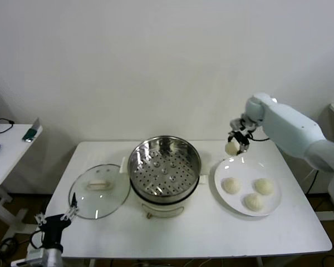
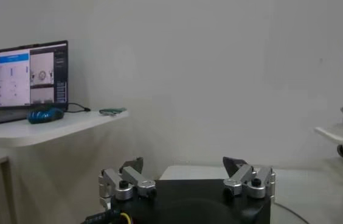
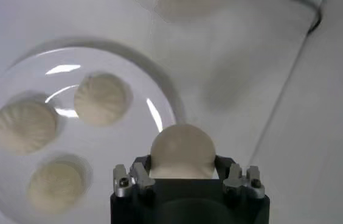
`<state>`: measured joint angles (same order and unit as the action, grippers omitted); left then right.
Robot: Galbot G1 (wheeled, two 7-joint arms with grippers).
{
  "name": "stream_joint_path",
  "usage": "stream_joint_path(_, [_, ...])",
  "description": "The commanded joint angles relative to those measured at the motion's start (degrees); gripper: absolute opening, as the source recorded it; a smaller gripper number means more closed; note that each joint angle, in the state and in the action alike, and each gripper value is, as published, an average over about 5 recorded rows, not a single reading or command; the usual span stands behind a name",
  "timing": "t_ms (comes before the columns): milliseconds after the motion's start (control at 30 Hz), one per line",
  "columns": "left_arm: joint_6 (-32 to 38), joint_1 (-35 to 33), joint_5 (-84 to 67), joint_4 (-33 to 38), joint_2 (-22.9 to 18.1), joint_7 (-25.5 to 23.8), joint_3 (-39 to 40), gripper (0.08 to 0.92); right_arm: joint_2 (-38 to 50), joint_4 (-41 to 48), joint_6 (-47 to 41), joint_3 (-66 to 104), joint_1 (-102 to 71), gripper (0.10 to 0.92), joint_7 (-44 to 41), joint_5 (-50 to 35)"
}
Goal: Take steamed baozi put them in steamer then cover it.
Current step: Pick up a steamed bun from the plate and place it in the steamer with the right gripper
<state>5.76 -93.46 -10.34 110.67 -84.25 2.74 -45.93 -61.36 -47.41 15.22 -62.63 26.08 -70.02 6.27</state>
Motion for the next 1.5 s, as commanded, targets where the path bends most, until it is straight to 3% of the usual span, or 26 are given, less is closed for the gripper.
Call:
stream_joint_path(33, [-0.04,-0.20,-0.11,0.13,-0.05,0.01,0.16,0.823,-2.43,-9.52,5.31,-9.84,11.54,0.687,-1.23,-4.22])
stream_joint_path(367, [0.21,-1.29,-0.70,0.37,0.33,0.02,0.28,0.823,-14.37,-16.18,16.04,-7.51,11.26,0.692,0.09,6.64])
stream_joint_path(667, [0.37,-1.94,-1.55,0.15,1.01,-0.14,0.09,0.823,-20.36,-15.05,20.28,-4.50,5.84,0.696,1.60,15.10])
stream_joint_path(1200, [-0.14,-1.85,-1.45,0.61,0.76,-0.17,0.42,0.823,-23.87,-8.54,23.22,-0.86,-5.91,0.703,4.52,30.04])
stream_joint_path(1500, [-0.01,-2.07,-1.56,0.26,0.66,-0.11,0.40,0.823,-24.11,-6.19,23.38,-0.15,-7.74,0.708,5.14,31.82])
